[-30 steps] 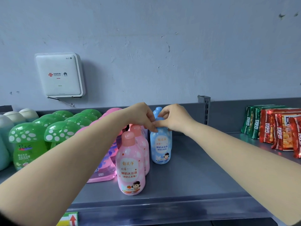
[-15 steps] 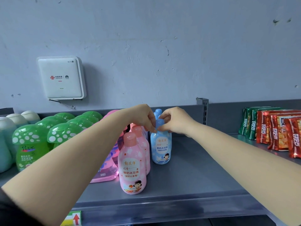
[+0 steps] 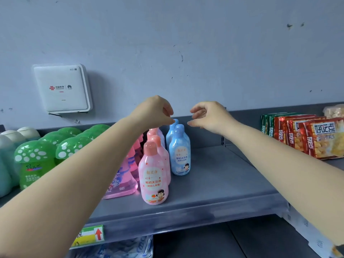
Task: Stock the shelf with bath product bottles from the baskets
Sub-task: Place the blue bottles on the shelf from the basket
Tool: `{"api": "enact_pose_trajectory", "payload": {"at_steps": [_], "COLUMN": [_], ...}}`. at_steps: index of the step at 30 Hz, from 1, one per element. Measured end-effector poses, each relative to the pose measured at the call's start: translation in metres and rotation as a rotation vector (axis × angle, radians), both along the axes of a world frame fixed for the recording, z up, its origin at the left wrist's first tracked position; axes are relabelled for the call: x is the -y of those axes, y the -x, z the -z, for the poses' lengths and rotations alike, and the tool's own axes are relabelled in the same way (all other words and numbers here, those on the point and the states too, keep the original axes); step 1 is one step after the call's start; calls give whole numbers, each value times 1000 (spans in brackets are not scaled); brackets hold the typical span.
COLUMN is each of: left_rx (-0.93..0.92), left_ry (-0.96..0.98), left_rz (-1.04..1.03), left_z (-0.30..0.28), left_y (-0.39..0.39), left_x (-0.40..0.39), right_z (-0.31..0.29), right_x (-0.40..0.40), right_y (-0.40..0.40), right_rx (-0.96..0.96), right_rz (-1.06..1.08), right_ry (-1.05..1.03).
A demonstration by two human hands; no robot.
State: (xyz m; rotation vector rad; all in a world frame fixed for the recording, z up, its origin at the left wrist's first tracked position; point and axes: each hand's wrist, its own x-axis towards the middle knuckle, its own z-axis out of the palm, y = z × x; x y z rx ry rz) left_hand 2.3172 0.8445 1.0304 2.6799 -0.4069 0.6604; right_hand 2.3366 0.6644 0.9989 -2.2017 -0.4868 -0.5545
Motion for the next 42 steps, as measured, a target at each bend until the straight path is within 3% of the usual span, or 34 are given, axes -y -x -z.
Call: {"api": "enact_pose_trajectory", "payload": {"at_steps": [5,8,12,20,28,37,42], "left_rx": [230,308,375,328,173,-170,-354], "left_ry": [-141,-264,-391,-559,-706,-756,-932], "left_rz": [31,131,287,572,890,1221,1353], "left_z": [12,34,71,153,237,386,466], "left_y": [35,52,66,99,155,262,312], "left_x": [22,46,89,187,296,389,407], "right_z": [7,25,60,140,239,357,436], "right_x": [18,32,62,139,211,270,282], "right_y": [44,72,109,193,293,429,486], "right_rx": [264,325,288,-2,-369,-889,-1131], "right_rz": [280,390,506,738,872,1019,1019], "right_ry": [367,515,658,891,850,593,418]}}
